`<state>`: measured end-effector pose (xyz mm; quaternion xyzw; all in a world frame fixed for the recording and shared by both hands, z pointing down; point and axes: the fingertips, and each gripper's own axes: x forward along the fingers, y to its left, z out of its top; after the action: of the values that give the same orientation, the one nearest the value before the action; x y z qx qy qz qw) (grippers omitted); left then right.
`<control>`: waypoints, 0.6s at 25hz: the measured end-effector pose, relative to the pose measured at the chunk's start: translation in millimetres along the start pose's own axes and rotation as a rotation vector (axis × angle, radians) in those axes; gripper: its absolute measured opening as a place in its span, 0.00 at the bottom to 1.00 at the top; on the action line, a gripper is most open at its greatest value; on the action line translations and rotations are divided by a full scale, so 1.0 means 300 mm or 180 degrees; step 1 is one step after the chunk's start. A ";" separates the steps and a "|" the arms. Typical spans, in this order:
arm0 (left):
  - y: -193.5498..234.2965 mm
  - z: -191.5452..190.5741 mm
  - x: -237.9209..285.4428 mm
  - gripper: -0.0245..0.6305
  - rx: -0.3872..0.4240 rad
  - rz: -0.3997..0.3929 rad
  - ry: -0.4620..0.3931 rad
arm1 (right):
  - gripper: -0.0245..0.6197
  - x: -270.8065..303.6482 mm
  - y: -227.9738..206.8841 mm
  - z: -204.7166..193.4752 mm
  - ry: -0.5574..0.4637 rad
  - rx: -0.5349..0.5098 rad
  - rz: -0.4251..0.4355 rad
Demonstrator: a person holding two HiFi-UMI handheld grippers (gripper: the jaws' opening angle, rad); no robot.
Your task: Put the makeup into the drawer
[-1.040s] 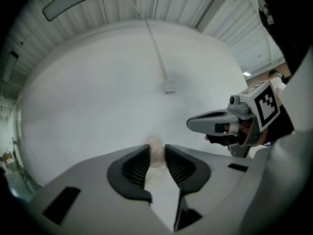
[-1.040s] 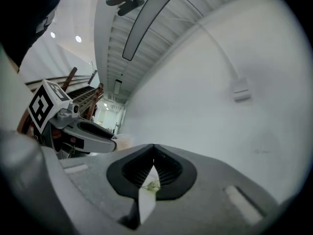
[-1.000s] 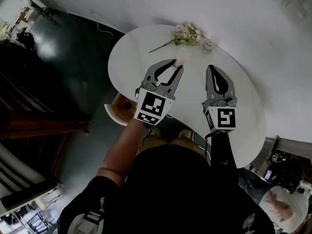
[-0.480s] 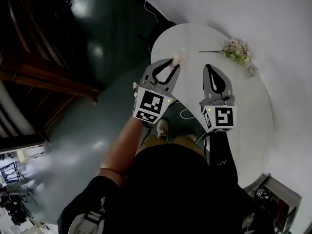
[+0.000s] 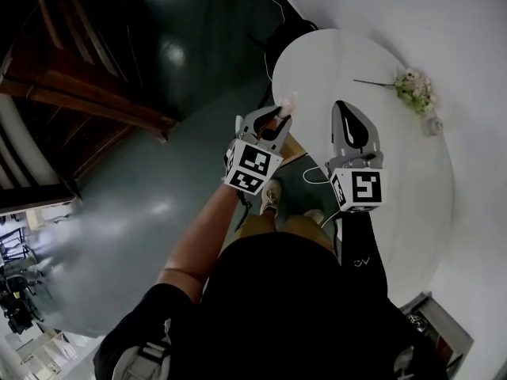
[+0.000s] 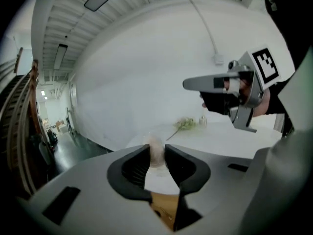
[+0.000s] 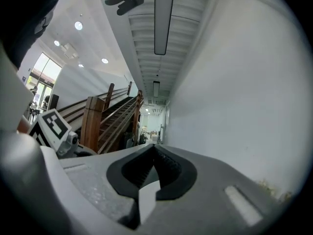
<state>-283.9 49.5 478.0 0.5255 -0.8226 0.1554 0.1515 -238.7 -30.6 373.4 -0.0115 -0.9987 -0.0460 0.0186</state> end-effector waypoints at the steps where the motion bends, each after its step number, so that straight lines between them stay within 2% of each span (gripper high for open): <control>1: -0.002 -0.058 0.013 0.19 -0.0049 -0.0023 0.0112 | 0.04 0.002 0.002 -0.010 0.0017 -0.0010 0.0005; 6: -0.025 -0.351 0.068 0.19 -0.0282 -0.0182 0.0798 | 0.04 0.006 0.001 -0.038 0.0094 -0.0042 -0.0028; 9: -0.046 -0.504 0.093 0.20 -0.0280 -0.0255 0.1171 | 0.04 0.008 -0.007 -0.037 0.0110 -0.0064 -0.0052; 12: -0.064 -0.630 0.102 0.21 -0.0253 -0.0291 0.1436 | 0.04 0.007 -0.019 -0.041 0.0128 -0.0093 -0.0077; 15: -0.074 -0.698 0.105 0.22 -0.0287 -0.0314 0.1576 | 0.04 0.006 -0.029 -0.044 0.0140 -0.0107 -0.0095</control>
<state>-258.3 101.8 682.7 0.5037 -0.7399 0.2349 0.3789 -240.3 -40.6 385.6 0.0041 -0.9972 -0.0633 0.0397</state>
